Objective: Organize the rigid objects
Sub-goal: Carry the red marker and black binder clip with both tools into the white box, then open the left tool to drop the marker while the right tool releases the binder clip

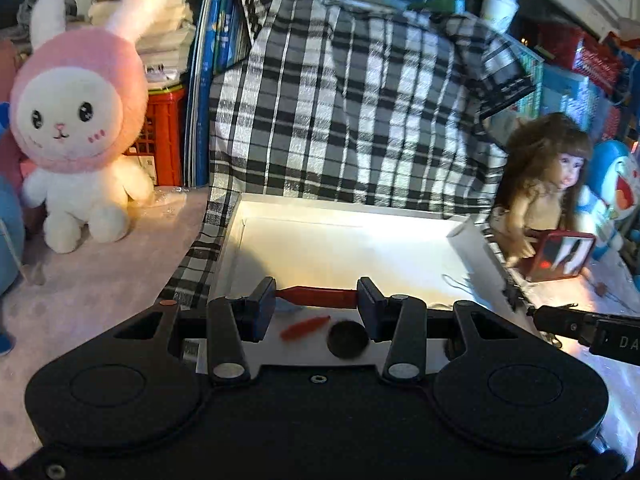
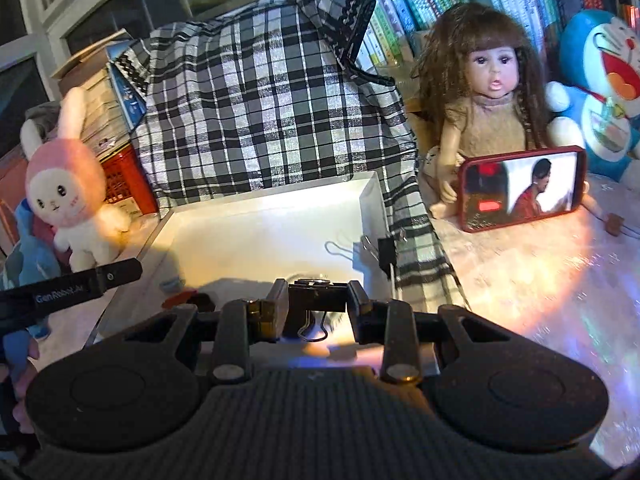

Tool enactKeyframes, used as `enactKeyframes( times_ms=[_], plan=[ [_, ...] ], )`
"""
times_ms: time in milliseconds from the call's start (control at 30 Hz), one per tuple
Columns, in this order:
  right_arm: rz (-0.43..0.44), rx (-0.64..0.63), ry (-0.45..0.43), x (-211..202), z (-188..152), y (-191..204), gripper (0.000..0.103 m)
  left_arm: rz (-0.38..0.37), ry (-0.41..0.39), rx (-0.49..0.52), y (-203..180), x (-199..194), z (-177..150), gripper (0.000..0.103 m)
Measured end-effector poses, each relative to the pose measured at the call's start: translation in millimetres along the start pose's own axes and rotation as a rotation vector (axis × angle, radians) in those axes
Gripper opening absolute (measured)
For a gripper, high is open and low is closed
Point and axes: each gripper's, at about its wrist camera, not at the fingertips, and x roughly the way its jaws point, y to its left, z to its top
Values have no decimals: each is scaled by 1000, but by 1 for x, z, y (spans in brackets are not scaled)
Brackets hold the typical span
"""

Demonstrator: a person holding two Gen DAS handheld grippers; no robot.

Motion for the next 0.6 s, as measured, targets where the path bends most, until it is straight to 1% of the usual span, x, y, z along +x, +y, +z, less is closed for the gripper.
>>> enactKeyframes(
  times_ms=[100,200,367,600],
  plan=[
    [-14,-10,17,19,8,4,36,19,28,9,2,24,6,42],
    [-24,-17,31,39,15,8,36,38,39,17,4,44,10,42],
    [-37,-17,56,69,24,12,36,62,58,27,6,71,14,42],
    [-55,-31,88,104,25,16,36,81,84,12,15,99,13,42]
  ],
)
